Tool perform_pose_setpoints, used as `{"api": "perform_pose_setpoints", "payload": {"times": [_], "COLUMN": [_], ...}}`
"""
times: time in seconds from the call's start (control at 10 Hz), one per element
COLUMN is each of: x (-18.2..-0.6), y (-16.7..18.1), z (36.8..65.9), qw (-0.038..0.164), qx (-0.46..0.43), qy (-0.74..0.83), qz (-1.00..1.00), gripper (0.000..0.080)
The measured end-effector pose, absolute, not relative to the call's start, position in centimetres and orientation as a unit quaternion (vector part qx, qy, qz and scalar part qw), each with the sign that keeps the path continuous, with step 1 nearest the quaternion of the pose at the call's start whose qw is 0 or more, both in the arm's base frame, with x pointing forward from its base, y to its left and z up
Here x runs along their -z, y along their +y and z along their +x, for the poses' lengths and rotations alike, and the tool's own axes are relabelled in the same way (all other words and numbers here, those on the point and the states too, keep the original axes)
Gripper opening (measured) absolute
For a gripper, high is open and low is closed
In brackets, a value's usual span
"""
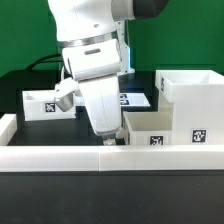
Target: Assemble drawer
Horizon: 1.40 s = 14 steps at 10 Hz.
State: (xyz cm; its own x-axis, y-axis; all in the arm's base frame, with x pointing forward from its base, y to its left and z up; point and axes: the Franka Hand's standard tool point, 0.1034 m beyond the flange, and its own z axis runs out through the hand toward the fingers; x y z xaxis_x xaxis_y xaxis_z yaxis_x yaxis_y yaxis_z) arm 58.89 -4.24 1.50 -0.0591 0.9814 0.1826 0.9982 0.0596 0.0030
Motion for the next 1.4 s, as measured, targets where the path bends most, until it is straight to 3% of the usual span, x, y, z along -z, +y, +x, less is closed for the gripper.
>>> {"api": "perform_pose_setpoints", "payload": {"times": [1.4], "x": [-1.5], "y": [3.6], "z": [59.7], "qw": [0.084], "qx": [0.066], "qy": [-0.700], "qz": [-0.706], "gripper": [0.0649]}}
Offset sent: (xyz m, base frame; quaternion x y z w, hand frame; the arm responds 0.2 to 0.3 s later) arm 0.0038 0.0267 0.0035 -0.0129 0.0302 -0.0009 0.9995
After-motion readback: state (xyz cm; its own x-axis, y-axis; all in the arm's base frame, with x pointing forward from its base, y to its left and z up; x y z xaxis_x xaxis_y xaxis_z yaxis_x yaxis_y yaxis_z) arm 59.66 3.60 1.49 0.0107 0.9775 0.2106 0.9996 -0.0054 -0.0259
